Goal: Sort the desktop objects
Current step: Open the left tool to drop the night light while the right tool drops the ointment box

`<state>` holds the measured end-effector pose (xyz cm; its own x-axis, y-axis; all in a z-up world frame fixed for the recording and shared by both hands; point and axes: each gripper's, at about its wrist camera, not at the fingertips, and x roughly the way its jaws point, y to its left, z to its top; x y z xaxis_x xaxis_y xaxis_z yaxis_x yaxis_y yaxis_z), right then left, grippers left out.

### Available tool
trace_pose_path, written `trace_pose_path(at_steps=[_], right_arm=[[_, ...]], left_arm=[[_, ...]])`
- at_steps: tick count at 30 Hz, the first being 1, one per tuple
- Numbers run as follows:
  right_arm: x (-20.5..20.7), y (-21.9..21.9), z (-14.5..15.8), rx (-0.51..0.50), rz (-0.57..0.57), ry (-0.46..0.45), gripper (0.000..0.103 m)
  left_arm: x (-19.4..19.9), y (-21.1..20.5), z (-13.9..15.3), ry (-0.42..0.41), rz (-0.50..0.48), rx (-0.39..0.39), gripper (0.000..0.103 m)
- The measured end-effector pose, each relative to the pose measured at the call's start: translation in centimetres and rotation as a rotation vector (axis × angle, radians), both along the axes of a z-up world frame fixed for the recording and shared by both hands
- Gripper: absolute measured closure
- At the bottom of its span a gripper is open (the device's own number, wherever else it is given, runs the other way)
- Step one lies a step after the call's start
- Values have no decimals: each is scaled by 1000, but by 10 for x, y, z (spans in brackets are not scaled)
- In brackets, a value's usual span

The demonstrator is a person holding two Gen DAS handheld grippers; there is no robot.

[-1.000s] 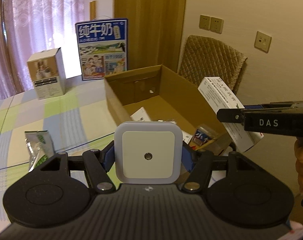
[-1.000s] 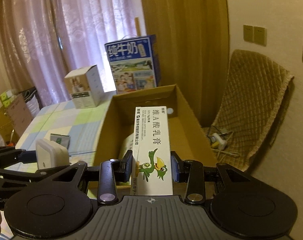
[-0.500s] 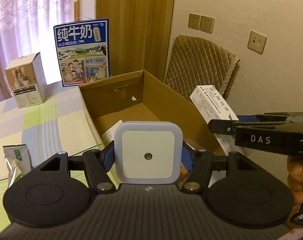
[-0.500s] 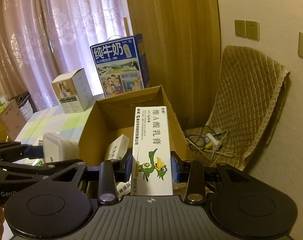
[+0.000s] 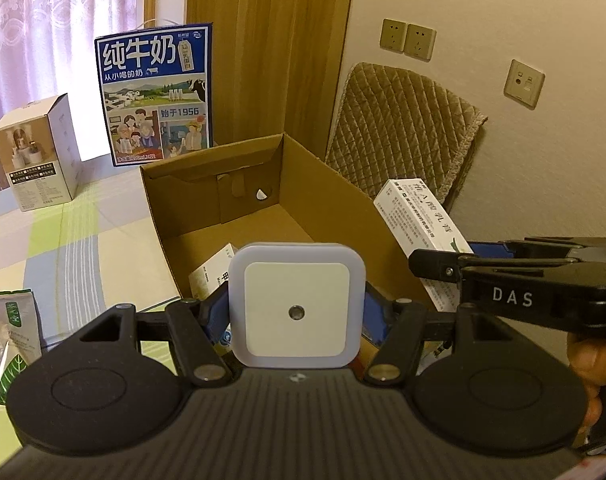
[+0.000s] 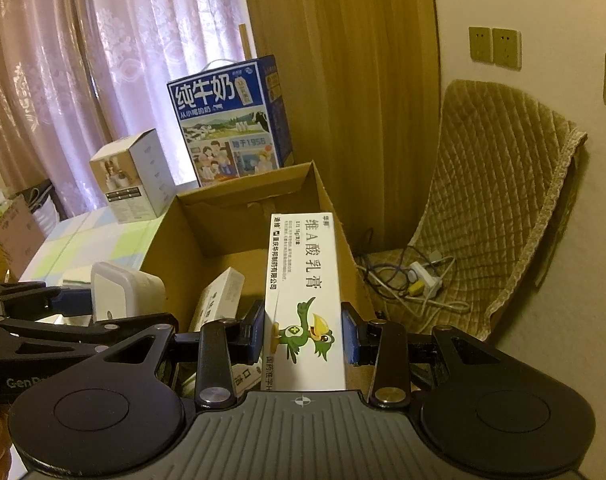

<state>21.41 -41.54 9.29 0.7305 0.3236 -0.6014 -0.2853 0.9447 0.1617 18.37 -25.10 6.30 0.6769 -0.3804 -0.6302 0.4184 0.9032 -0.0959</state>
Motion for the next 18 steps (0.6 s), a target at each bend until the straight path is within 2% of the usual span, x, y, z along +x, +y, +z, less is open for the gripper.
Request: trace_pose_path(at_steps=[10, 13, 18], right_arm=[[11, 2, -6, -5, -1, 13, 68], [13, 3, -8, -8, 0, 16, 68], [15, 5, -11, -5, 6, 23, 68]], left_arm=[[15, -2, -14, 23, 8, 6, 42], [19, -1, -17, 12, 22, 22, 34], [18, 7, -15, -3, 33, 28, 34]])
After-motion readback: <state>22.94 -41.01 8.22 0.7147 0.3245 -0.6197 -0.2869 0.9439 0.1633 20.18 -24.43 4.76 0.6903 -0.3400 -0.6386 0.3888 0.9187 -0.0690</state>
